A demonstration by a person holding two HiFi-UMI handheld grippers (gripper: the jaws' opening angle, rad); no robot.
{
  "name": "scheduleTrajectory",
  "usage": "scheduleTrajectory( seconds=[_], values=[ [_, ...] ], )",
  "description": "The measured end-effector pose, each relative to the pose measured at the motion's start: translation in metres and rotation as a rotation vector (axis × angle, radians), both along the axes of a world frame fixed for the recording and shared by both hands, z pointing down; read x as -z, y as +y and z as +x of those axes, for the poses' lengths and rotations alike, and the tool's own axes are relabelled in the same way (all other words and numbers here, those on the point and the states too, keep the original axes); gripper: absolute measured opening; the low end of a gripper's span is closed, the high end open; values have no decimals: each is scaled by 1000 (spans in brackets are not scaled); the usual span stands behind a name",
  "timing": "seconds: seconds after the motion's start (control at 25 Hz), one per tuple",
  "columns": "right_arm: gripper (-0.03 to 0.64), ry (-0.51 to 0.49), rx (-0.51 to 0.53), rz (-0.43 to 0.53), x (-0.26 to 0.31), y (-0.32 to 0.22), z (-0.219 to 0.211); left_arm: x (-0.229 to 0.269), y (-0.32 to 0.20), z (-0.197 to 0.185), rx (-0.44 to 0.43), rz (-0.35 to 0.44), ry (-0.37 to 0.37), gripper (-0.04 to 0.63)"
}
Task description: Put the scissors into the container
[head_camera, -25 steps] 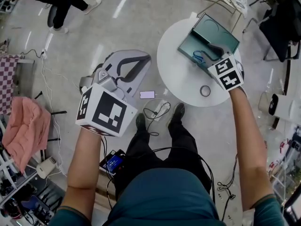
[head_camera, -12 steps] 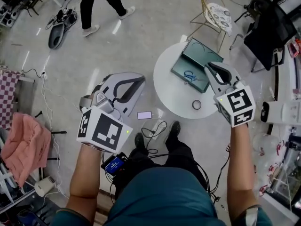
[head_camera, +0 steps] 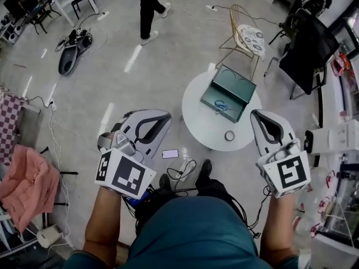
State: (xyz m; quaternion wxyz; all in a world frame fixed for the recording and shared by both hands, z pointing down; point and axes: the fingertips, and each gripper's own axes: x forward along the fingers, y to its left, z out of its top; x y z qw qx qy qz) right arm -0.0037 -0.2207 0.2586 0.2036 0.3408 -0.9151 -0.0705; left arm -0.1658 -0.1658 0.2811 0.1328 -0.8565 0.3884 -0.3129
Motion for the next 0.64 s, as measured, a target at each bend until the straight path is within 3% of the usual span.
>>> scheduleTrajectory(
  seconds=[0.64],
  values=[
    [37,39,-32,20,21,57,-31,1,48,-37,-21,-6,28,18]
  ],
)
